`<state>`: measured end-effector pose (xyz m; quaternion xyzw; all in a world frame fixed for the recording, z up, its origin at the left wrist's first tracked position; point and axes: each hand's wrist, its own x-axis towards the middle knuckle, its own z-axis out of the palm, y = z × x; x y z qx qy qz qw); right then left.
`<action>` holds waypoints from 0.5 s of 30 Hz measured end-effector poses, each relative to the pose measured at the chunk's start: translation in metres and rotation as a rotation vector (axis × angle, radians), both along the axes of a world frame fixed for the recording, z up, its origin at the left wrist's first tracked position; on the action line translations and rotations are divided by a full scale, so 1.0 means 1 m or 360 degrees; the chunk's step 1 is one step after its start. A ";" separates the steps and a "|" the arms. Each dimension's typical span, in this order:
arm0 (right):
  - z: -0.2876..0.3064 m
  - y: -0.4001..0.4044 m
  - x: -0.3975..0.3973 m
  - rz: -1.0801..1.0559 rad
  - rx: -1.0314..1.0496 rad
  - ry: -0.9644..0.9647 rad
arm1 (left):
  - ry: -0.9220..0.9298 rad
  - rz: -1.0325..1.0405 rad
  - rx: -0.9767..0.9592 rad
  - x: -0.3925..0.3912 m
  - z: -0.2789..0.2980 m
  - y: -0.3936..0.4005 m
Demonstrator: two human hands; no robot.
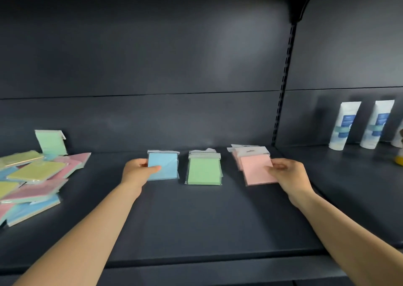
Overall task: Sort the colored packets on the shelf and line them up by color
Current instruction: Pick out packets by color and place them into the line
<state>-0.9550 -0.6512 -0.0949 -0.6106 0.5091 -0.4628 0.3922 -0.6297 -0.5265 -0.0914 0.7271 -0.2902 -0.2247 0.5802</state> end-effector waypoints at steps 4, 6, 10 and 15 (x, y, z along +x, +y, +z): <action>-0.004 -0.006 0.000 -0.0056 -0.0015 0.0088 | -0.0080 0.0046 0.0085 -0.002 -0.001 -0.003; -0.005 -0.008 0.001 -0.0084 -0.0023 0.0131 | -0.0126 0.0053 0.0170 -0.002 -0.001 -0.005; -0.005 -0.007 0.001 -0.0087 -0.0031 0.0169 | -0.0165 0.0108 0.0307 -0.003 0.005 -0.012; 0.000 -0.002 0.001 -0.0127 -0.0168 0.0336 | -0.0217 0.0077 0.0453 -0.003 0.010 -0.016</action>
